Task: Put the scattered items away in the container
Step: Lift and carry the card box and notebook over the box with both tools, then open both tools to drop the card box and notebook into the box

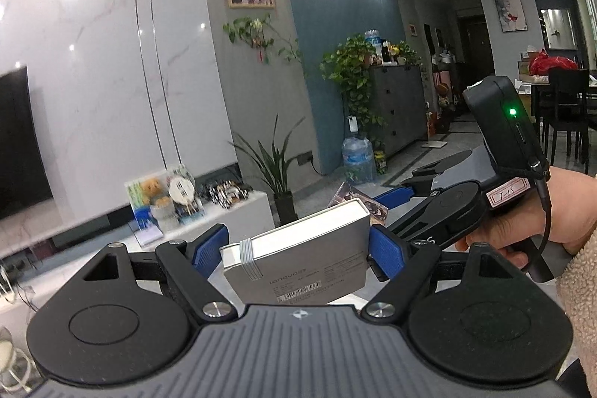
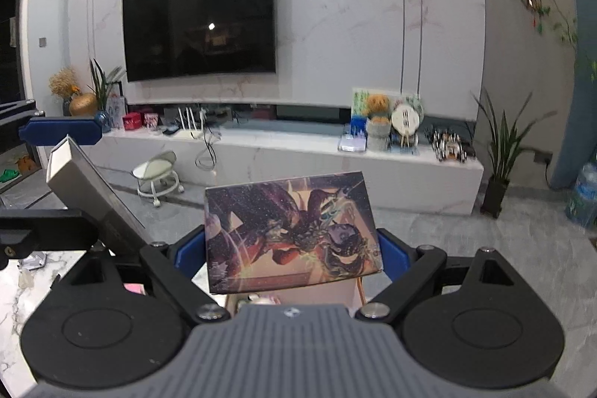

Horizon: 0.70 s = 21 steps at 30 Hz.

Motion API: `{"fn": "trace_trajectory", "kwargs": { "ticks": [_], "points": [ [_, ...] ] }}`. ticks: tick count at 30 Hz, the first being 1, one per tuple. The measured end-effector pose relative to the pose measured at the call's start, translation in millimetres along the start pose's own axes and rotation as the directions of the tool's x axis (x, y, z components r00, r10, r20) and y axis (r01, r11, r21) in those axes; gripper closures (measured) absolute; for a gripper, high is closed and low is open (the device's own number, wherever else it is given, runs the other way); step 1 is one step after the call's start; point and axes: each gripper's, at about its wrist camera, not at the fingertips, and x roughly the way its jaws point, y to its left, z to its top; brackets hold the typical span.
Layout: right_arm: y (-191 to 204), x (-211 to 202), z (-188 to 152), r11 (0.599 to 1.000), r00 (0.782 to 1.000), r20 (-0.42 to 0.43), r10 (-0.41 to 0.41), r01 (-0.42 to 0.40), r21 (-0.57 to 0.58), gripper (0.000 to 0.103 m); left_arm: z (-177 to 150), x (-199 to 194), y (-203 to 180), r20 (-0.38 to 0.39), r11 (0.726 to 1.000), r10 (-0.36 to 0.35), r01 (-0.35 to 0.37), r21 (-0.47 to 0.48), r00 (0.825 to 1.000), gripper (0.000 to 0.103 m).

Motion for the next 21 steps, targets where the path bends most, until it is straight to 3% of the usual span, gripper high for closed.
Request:
{"fn": "trace_trajectory", "kwargs": {
  "ticks": [10, 15, 21],
  "points": [
    [-31, 67, -39, 0.998, 0.982, -0.188, 0.011, 0.0, 0.06, 0.011, -32, 56, 8, -0.13, 0.999, -0.022, 0.018, -0.03, 0.991, 0.007],
    [-46, 110, -70, 0.995, 0.951, -0.308, 0.023, 0.008, 0.098, 0.011, -60, 86, 10, -0.22, 0.998, -0.041, 0.029, -0.055, 0.975, 0.008],
    [-48, 146, -98, 0.997, 0.897, -0.441, 0.001, 0.031, 0.065, 0.011, -92, 112, 9, -0.307, 0.995, -0.067, 0.04, -0.092, 0.949, 0.008]
  ]
}}
